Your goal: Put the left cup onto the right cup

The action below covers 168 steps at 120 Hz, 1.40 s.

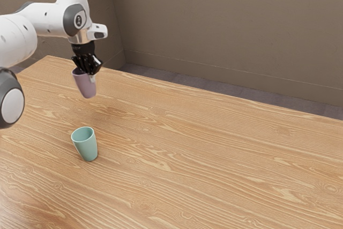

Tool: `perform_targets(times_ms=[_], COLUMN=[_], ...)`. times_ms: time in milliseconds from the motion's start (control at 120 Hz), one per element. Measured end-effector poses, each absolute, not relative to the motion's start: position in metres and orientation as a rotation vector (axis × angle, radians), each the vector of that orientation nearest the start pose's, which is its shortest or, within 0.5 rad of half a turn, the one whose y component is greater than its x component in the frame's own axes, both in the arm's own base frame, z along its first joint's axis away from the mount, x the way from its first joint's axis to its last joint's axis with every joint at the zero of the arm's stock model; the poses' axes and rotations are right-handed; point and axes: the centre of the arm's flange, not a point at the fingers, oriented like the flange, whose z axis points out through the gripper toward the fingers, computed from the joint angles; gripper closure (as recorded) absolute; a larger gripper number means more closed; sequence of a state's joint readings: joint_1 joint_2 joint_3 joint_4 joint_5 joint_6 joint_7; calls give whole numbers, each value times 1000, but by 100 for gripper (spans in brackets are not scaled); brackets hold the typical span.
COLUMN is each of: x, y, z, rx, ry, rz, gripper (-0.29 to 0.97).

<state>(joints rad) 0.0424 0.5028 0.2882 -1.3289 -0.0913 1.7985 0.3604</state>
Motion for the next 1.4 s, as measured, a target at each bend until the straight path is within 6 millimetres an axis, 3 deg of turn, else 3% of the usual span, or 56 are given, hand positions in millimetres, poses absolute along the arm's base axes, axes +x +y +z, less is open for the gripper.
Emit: perform_targets(times_ms=[608,1400], x=[605,544], y=[141,119], z=[475,465], rx=[-3125,-3125], ry=[105,131], rz=[-42,22], gripper=[78,78])
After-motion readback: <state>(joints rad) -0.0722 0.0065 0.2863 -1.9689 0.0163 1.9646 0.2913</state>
